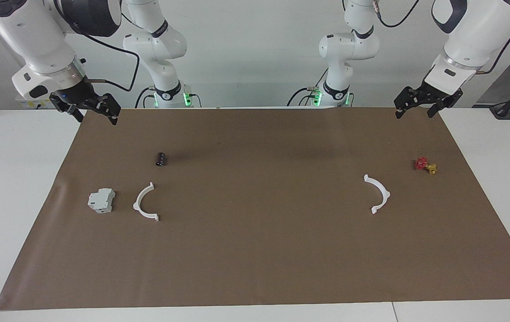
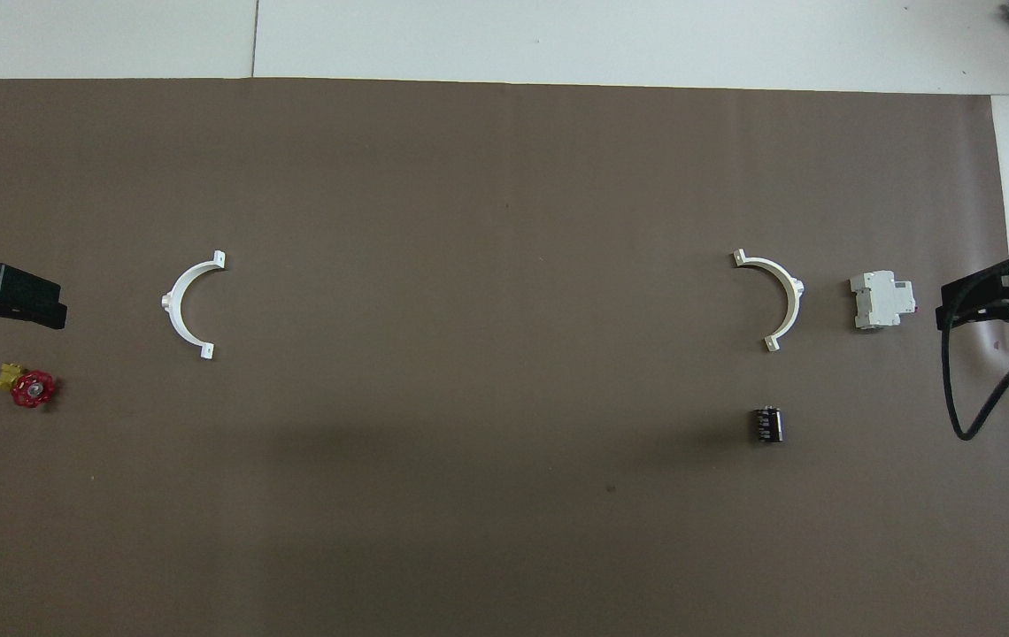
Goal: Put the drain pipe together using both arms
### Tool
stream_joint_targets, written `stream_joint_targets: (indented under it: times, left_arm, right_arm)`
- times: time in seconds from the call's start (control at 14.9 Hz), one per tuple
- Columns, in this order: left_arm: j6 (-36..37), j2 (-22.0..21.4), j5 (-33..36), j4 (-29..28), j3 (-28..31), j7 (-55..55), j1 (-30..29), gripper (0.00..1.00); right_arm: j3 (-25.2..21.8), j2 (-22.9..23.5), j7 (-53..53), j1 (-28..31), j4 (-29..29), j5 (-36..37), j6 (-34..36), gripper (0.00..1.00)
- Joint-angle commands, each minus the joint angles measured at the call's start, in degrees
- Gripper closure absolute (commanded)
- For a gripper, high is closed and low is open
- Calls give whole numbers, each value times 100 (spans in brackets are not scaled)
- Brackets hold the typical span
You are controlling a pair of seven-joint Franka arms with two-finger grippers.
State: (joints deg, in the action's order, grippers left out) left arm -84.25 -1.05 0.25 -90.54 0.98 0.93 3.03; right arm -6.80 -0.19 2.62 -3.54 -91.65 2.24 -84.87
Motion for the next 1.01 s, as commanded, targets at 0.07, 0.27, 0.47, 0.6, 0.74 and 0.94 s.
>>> stream_joint_targets:
  times: [0.07, 0.27, 0.47, 0.6, 0.74, 0.94]
  left_arm:
    - [-101, -53, -60, -87, 8, 21, -22, 0]
    - [-101, -53, -60, -86, 8, 21, -22, 0]
    - [-101, -53, -60, -95, 8, 21, -22, 0]
    - [-101, -53, -60, -95, 8, 21, -22, 0]
    - [-101, -53, -60, -95, 8, 21, -22, 0]
    - [-101, -53, -60, -95, 8, 21, -22, 0]
  right_arm:
    - [3, 2, -165, 3, 59, -40, 50, 0]
    - [3, 2, -174, 3, 59, -40, -46, 0]
    - [3, -7, -130, 3, -37, -48, -239, 0]
    - [3, -94, -174, 3, -265, -48, -617, 0]
    - [3, -95, -183, 29, -266, -48, -627, 0]
    - [3, -147, -191, 56, -458, -118, -898, 0]
